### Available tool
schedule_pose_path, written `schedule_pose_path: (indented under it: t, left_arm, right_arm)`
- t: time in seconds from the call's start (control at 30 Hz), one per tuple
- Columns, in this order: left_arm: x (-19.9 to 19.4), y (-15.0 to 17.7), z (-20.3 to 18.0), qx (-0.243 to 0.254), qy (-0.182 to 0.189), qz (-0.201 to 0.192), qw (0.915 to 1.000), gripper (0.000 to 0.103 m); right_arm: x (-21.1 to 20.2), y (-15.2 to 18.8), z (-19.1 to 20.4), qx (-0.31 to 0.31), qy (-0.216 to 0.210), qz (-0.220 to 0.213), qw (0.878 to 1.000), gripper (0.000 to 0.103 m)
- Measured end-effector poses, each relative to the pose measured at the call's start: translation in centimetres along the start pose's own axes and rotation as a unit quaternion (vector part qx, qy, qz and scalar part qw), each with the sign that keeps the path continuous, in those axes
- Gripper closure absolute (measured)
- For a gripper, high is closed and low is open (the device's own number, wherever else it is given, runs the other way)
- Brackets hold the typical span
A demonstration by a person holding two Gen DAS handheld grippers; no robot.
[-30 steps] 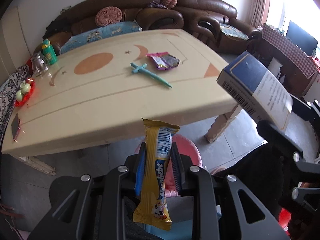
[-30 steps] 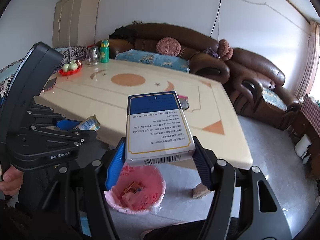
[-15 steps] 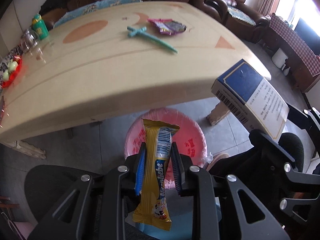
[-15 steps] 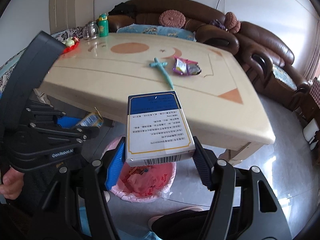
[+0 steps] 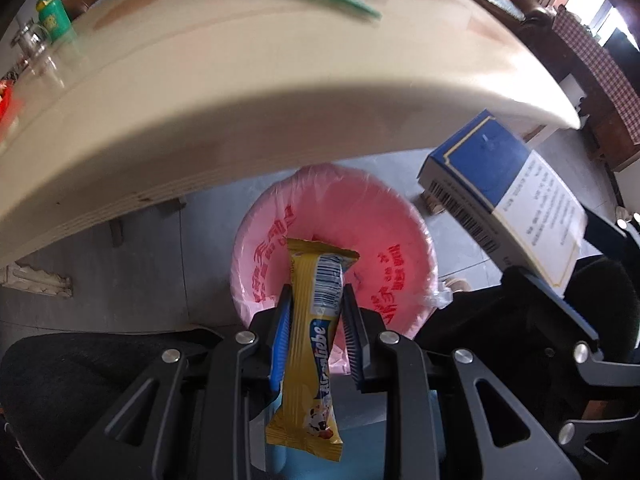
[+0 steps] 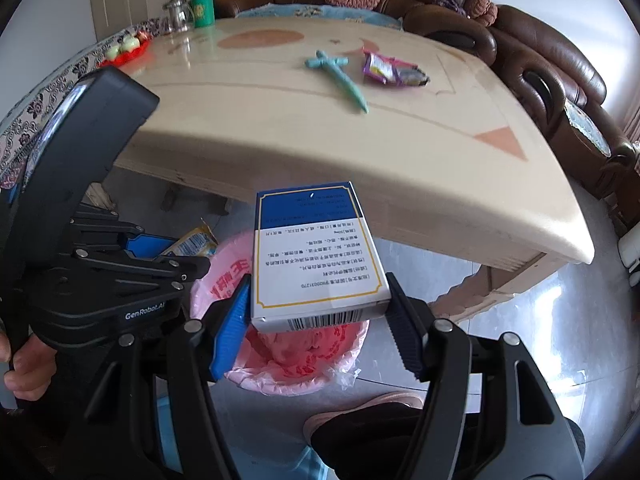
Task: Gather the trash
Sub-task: 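Lift the snack bar and medicine box and carry them over the wastebasket, then open the left tool to drop the snack bar while the right tool drops the box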
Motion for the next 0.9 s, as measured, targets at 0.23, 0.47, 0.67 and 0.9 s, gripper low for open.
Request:
schedule_pose_path:
  t: [0.23,0.47,0.67,0.9]
  left_arm:
    - [3.7,-0.6,0.7,-0.011,0.003,0.033,0.9994,0.079]
    - [5.9,-0.8,1.3,-0.02,0.013,0.058,0.998,0.079]
    - [8.1,-1.1,1.4,-0.024,0.019,0.084,0.996,0.079]
    - [11.2,-0.8,2.2,-0.034,0.026,0.114,0.9926,0.079]
  right_arm:
    - [3.2,0.8,0.3,-0.001,-0.008,0.034,0.999,0.04]
    - [6.5,1.2,0.2,-0.001,-0.014,0.066,0.998,0.04]
    - [9.1,1.2,0.3,-0.006,-0.015,0.089,0.996,0.04]
    - [11.6,1.6,0.4,-0.005,-0.022,0.118,0.993,0.04]
Point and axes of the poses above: each gripper's, at about its wrist camera, not at the fingertips, and x roughly the way its jaws point, z to its left, y to its underside, the point moved 10 cm from there along x, roughly the way its jaws point, and after that the axes turned 11 degrees about z, right-handed, at the moved point
